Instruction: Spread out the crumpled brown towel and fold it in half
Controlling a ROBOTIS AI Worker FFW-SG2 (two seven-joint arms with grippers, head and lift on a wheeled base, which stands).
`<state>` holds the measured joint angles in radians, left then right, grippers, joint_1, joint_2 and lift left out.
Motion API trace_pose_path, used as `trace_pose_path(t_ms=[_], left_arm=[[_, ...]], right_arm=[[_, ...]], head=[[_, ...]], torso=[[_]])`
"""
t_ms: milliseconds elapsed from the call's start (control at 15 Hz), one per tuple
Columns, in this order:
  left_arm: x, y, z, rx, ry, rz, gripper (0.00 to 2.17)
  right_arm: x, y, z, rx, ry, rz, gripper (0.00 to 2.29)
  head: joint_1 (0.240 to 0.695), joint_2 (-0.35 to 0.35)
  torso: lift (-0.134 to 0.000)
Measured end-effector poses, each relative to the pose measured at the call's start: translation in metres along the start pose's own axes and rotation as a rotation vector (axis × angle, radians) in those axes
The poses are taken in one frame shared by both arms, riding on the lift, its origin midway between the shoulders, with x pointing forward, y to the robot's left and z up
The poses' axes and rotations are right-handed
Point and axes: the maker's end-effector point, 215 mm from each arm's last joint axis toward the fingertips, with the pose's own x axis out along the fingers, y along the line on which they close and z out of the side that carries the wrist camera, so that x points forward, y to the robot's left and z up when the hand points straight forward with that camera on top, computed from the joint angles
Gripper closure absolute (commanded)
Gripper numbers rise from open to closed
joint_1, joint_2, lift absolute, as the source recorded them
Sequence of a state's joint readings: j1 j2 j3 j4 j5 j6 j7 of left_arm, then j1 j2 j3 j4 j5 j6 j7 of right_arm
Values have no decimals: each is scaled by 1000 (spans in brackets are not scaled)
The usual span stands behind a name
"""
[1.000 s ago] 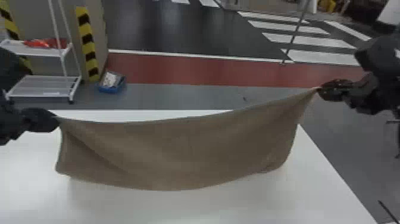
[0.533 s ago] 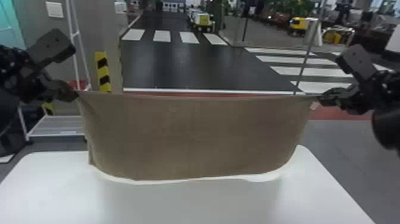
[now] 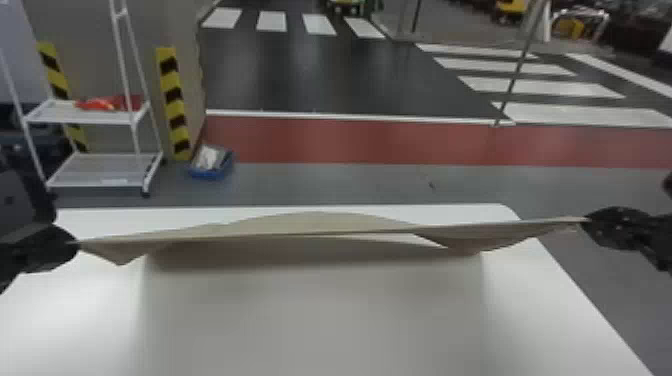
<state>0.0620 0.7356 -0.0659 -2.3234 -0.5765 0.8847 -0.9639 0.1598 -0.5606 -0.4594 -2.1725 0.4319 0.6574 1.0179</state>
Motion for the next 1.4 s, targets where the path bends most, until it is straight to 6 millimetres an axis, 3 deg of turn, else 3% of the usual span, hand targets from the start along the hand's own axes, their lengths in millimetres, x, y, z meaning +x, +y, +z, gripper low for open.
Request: trace_pose_path(t_ms=[67, 200, 333, 467, 667, 867, 1400], left_arm=[[-5, -42, -16, 2, 28, -63, 1855], [-9, -111, -42, 5, 87, -192, 1855], [-15, -148, -63, 21, 140, -282, 1855], [-21, -165, -74, 53, 172, -334, 1855], [-16, -159, -78, 81, 188, -342, 1855], [5, -147, -73, 113, 199, -351, 1855], [79, -103, -6, 343, 132, -425, 1855]], right_arm=[[-6, 27, -16, -35, 2, 61, 1058], [-16, 70, -42, -84, 11, 171, 1058], [-25, 90, -57, -93, 34, 250, 1058], [-27, 100, -71, -98, 68, 292, 1058], [-14, 104, -81, -101, 105, 331, 1058], [9, 107, -87, -111, 153, 354, 1058], [42, 88, -94, -88, 254, 344, 1058]], head=[[695, -177], [695, -191], [695, -204], [695, -212], [695, -210], [695, -199], [695, -239]], torso=[[-124], [-124], [-124], [-124], [-124], [-124], [-124]])
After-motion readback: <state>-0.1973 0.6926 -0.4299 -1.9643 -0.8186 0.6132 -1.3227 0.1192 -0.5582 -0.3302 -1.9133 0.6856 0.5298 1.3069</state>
